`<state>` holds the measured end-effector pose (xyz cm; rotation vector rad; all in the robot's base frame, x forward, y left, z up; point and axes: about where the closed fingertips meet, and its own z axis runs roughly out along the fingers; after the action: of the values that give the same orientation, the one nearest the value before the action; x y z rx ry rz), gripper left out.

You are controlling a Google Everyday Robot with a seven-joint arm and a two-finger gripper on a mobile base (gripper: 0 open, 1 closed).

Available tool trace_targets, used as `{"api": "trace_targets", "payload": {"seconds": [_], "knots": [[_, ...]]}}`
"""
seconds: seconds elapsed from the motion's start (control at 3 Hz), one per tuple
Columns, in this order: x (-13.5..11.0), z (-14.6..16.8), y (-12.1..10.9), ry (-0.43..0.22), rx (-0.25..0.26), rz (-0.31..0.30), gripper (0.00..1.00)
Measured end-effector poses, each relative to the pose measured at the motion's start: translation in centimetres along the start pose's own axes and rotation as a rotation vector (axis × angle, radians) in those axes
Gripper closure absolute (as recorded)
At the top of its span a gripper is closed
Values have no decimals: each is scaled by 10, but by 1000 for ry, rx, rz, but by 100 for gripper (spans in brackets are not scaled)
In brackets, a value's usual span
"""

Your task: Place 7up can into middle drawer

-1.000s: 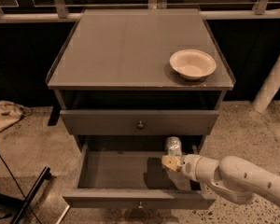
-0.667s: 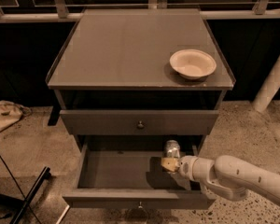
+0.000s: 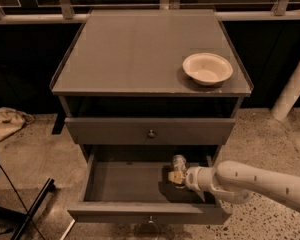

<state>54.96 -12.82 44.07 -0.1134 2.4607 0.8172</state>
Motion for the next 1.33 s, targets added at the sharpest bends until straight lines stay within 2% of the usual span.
{"api": "trace_targets", "payload": {"seconds": [0.33, 0.67, 1.33], "knots": [[5, 25, -6, 49, -8, -14, 100], [5, 28, -6, 54, -8, -16, 83], [5, 28, -6, 54, -8, -16, 37]]}}
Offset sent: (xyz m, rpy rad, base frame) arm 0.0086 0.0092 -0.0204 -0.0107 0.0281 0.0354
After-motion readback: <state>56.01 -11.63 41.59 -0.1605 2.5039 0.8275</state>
